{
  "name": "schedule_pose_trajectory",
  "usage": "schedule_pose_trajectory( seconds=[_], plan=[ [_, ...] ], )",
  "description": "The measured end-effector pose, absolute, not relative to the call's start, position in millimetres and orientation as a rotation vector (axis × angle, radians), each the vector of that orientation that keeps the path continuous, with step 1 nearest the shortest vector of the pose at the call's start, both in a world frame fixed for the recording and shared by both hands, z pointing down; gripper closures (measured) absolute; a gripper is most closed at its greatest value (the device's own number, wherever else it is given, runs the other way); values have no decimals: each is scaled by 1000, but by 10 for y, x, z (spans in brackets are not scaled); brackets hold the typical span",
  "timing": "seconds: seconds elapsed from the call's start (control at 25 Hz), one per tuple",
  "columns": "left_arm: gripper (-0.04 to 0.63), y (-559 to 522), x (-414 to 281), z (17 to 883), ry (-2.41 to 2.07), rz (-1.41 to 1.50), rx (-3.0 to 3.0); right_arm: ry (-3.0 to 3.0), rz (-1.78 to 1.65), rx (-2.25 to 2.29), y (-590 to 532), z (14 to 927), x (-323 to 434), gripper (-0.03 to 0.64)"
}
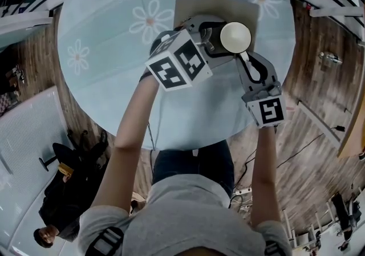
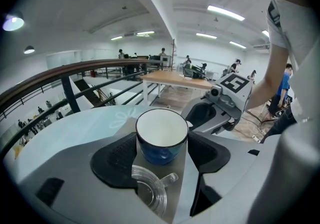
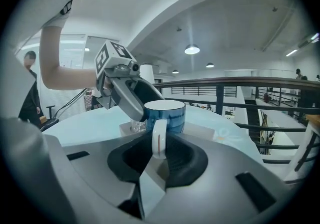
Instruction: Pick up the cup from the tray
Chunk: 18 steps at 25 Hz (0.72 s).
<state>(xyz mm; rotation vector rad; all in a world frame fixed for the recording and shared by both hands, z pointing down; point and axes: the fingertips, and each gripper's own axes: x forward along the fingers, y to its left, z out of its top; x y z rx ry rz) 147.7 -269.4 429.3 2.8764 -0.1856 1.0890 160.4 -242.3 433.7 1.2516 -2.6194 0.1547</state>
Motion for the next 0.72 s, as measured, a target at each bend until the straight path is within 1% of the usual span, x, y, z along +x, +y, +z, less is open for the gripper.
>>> schedule_pose_trajectory(
  seconds=[0.32, 0.56, 0.72],
  plan=[
    [273, -2695, 1504, 4290, -146, 1044, 2888, -2637, 162, 1243, -2436, 4325, 1609, 560],
    [267, -2702, 1502, 4416, -95, 1181, 2937, -2659, 165, 1191, -2440, 4317, 1607, 560],
    [247, -2703, 1553, 4431, -97, 1165, 2946, -2674, 173, 1161, -2436, 4320, 1602, 560]
  ],
)
